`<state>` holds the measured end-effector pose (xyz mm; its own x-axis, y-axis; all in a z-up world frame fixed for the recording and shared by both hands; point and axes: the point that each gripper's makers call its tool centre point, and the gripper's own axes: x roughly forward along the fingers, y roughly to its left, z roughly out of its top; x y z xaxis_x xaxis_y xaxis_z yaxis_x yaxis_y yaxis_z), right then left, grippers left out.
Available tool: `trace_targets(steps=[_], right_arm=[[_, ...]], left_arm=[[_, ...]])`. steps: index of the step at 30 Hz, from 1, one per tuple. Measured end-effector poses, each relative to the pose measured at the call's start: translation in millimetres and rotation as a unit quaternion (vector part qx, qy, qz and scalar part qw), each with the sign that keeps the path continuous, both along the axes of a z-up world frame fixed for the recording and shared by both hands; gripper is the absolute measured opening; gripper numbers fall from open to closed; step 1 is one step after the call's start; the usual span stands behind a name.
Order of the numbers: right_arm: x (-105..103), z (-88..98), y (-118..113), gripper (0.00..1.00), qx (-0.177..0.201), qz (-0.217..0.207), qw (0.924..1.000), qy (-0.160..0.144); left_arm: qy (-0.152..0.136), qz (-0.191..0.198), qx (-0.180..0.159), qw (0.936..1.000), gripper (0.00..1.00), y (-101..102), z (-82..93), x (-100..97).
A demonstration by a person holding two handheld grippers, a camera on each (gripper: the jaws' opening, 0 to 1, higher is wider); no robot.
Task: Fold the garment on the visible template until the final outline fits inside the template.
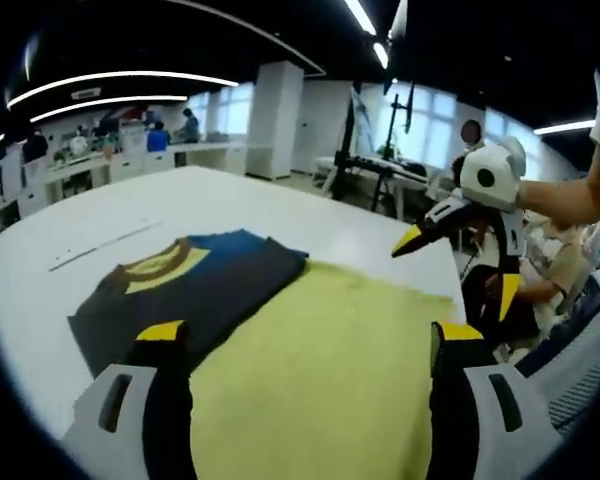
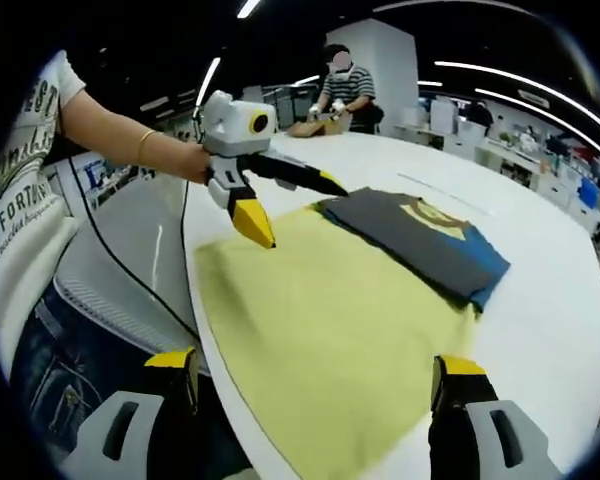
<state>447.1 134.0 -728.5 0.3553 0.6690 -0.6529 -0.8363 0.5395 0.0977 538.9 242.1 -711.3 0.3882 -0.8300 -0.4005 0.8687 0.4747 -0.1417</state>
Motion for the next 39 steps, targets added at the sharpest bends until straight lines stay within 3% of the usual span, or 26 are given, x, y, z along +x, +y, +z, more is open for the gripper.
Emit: trace_targets(steps=[6,10,18,22,28,39], right_arm=[[-3.5,-3.6,-0.7,0.94,-0.012,0.007,0.9999,0.006],[-7.8,-6.6,-1.3,0.86,-0.014,0.015,0.9996,0.019],[-14.7,-11.7,-3.4,0.82,-0.03,0.034,0.9986,0.027],[-17.2,-13.7,-5.5,0.79,-0.039,0.041,0.998,0.028],[-24.2,-19.7,-7.4,0.74,-0.051,0.049,0.9968,0.037],[-34.9,-32.5,-13.3,0.65,-0.081,0.058,0.9942,0.042]], left_arm=[[0.009,-0.008,0.009,0.9999,0.93,14.1,-5.0,-19.0],[0.013,-0.013,0.017,0.9997,0.91,27.9,-9.6,-32.3],[0.025,-0.036,0.048,0.9979,0.79,53.8,-22.4,-63.1],[0.046,-0.054,0.064,0.9954,0.69,60.4,-29.4,-81.8],[0.055,-0.07,0.086,0.9924,0.62,71.5,-38.7,-102.7],[0.061,-0.07,0.131,0.987,0.51,96.3,-55.5,-123.6]])
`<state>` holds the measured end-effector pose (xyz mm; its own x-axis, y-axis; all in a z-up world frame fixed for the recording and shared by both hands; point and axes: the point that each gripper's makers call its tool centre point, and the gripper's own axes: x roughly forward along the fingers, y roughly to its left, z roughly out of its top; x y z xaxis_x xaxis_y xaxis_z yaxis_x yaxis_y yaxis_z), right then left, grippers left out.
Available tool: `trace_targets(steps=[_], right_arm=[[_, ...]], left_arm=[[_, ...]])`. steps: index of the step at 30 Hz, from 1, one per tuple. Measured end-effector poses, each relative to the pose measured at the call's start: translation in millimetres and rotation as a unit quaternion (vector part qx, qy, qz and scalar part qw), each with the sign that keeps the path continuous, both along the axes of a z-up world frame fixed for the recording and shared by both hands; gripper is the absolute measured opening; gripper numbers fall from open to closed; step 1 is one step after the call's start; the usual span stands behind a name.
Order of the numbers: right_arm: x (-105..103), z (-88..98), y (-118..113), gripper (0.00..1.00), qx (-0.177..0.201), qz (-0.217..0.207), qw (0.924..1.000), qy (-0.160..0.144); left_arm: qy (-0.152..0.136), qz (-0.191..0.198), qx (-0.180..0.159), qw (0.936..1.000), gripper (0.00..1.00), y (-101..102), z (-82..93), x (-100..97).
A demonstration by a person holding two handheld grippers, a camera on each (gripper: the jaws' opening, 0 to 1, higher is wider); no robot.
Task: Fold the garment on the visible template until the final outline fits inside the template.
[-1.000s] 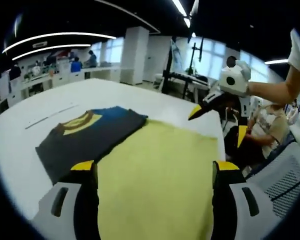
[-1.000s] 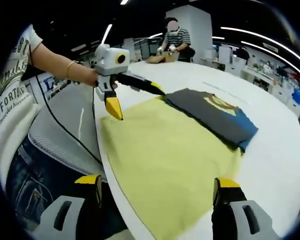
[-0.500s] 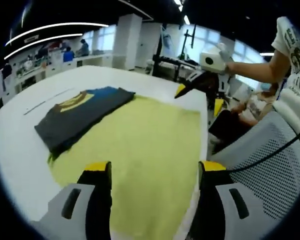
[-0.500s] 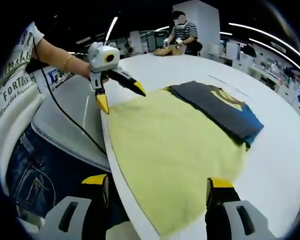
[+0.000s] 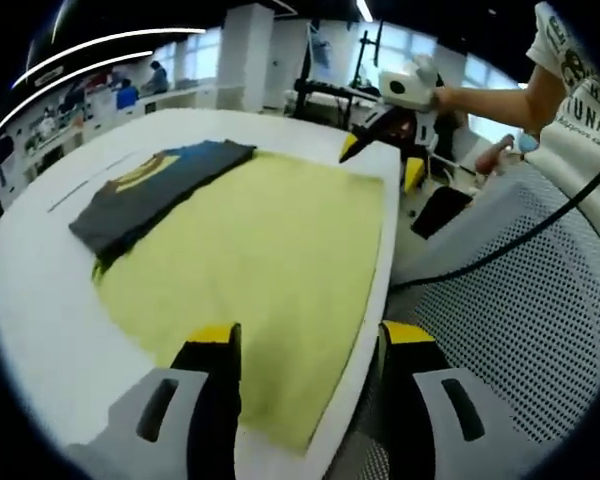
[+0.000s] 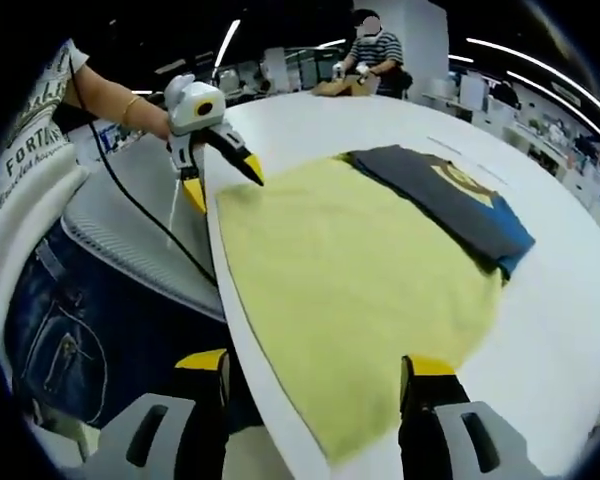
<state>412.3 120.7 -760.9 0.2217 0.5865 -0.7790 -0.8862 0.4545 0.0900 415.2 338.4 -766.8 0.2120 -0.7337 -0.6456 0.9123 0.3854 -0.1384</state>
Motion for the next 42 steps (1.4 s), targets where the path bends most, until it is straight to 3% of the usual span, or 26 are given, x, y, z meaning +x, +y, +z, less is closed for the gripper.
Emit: trace_targets(steps=[4,8,16,25,35,42], right_arm=[[-2.0,-6.8,-8.0,0.55,-0.023,0.002,0.9997,-0.001],[-4.7,-10.3,-12.2,0.53,-0.033,0.002,0.9995,-0.002],[-3.7,-18.5,-19.1,0.49,-0.06,0.003,0.9982,-0.008],[-3.5,-29.1,-32.8,0.42,-0.102,0.018,0.9945,-0.01],[-4.8,-30.4,-32.1,0.4,-0.108,0.04,0.9933,-0.011],[1.4,-29.9,-34.0,0.24,-0.104,0.021,0.9943,-0.006]], left_arm=[[0.001,0.016,0.012,0.9998,0.47,10.3,-4.1,-1.1],[-0.003,0.021,0.025,0.9995,0.44,19.3,-8.1,-4.9],[-0.025,-0.016,0.07,0.9971,0.38,26.4,-13.8,-8.3],[-0.034,-0.032,0.089,0.995,0.35,24.1,-18.3,-10.0],[-0.05,-0.043,0.1,0.9928,0.34,23.4,-18.6,-10.0],[-0.045,-0.027,0.102,0.9934,0.25,21.8,-22.3,-5.3]])
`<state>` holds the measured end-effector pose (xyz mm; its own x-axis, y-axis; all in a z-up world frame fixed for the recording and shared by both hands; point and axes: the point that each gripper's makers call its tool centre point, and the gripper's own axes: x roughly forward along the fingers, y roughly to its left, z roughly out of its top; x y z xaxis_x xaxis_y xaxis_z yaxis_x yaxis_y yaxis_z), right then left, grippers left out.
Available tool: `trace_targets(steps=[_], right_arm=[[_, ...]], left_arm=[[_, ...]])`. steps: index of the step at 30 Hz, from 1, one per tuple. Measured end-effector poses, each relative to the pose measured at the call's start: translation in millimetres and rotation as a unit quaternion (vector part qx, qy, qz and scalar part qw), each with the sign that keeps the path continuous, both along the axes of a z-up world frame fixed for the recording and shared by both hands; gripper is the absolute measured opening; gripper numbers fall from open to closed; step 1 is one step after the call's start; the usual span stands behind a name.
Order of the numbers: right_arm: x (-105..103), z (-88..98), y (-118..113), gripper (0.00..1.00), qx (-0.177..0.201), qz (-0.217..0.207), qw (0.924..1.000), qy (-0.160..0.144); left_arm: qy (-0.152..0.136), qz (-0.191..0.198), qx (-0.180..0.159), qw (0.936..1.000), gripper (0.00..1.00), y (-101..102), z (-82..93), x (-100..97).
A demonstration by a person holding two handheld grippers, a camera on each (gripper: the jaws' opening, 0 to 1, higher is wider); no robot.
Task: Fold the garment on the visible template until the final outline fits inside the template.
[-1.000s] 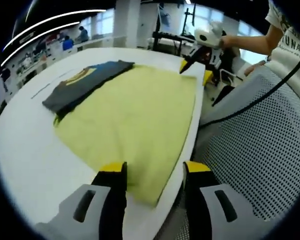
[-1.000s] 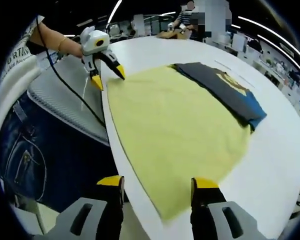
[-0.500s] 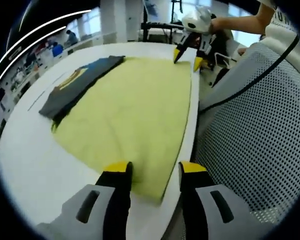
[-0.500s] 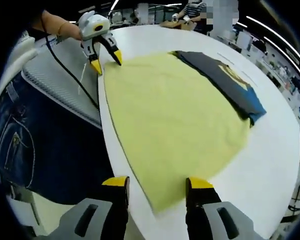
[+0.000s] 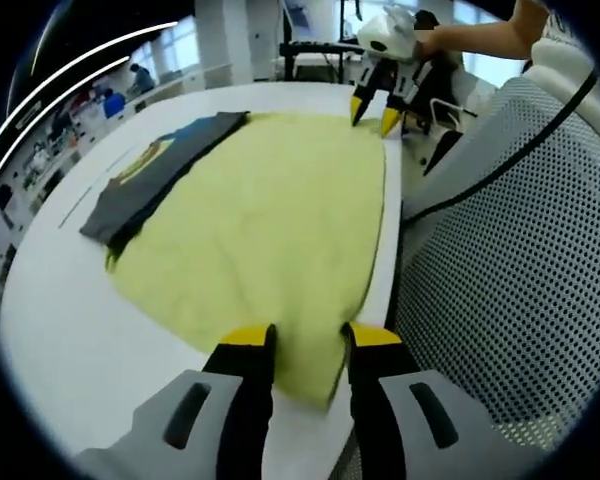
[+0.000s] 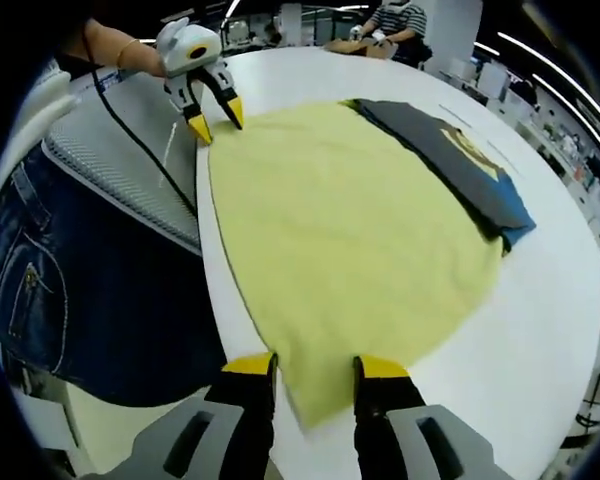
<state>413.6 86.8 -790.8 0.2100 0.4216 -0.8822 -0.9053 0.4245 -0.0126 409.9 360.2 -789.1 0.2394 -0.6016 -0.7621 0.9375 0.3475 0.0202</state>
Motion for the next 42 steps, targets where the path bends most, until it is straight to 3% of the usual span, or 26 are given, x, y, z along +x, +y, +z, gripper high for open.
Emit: trace_targets(steps=[8,13,30,36,42], right_arm=[[7.9,-0.1,-4.7,0.05,-0.008,-0.008,0.9999,-0.011],[9.2,-0.6,-4.5,0.02,-0.007,-0.01,0.9999,-0.009],[11.7,22.0,-4.1,0.0,0.023,-0.049,0.9985,-0.001],[12.7,33.3,2.1,0.0,0.035,-0.048,0.9982,0.001],[9.0,39.3,4.4,0.0,0.032,-0.036,0.9988,0.006]], left_arm=[[-0.017,-0.005,0.007,0.9998,0.09,-1.6,-2.6,1.5],[-0.015,0.003,0.002,0.9999,0.02,-1.1,-2.5,1.9],[0.0,0.034,-0.02,0.9992,0.01,3.1,29.0,16.5],[0.003,0.039,0.003,0.9992,0.01,9.6,35.4,23.6],[0.009,0.023,0.02,0.9995,0.01,11.2,40.9,18.4]])
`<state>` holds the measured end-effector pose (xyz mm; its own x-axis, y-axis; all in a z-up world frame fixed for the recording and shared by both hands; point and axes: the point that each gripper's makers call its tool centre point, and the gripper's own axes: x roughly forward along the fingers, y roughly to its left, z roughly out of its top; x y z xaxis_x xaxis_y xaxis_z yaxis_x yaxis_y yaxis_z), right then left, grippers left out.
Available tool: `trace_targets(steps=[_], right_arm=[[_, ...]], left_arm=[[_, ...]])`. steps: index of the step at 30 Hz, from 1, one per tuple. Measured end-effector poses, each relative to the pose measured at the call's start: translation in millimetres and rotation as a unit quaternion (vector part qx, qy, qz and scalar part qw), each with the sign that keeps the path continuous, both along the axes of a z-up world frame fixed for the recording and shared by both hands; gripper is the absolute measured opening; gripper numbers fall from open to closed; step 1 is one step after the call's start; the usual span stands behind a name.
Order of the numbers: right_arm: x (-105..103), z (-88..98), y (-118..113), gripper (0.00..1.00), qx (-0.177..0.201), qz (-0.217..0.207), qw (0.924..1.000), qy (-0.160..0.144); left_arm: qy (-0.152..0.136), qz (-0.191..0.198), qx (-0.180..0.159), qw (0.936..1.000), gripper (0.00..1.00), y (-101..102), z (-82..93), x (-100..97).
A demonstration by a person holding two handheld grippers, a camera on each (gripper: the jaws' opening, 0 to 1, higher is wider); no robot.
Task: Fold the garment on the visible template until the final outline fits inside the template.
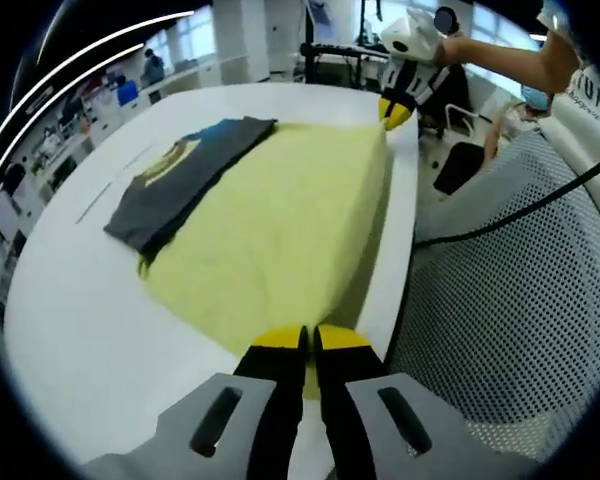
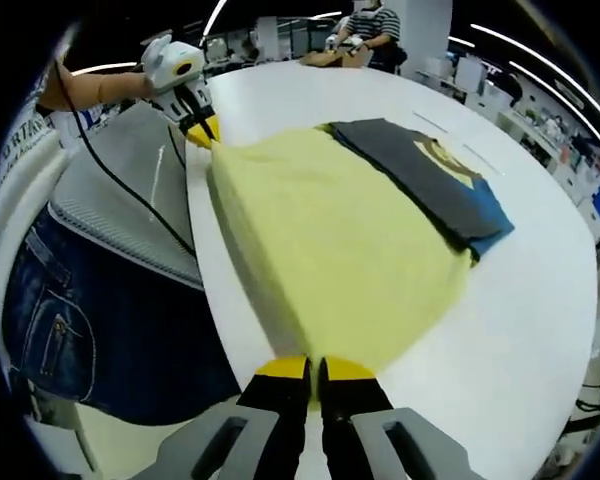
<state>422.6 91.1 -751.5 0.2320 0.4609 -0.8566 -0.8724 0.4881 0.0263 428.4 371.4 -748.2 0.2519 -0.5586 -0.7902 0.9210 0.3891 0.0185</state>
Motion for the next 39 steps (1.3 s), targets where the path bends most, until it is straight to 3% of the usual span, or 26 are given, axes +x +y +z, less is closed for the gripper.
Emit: trace_targets(steps=[8,19,26,39], right_arm=[[-3.0,14.5,4.3,0.0,0.022,-0.01,0.9997,0.005],[-12.5,26.9,7.4,0.0,0.021,-0.001,0.9997,0.012],[-14.3,40.2,10.4,0.0,0.029,0.022,0.9993,-0.005],[-25.4,54.2,11.4,0.0,0.022,0.053,0.9983,0.008]], left_arm=[[-0.002,0.002,0.007,1.0,0.01,5.9,12.4,-3.0],[0.012,-0.017,0.006,0.9998,0.01,8.8,29.5,-12.3],[0.02,-0.023,0.005,0.9995,0.01,10.8,37.6,-15.9],[0.033,-0.051,0.01,0.9981,0.01,10.0,51.0,-30.7]])
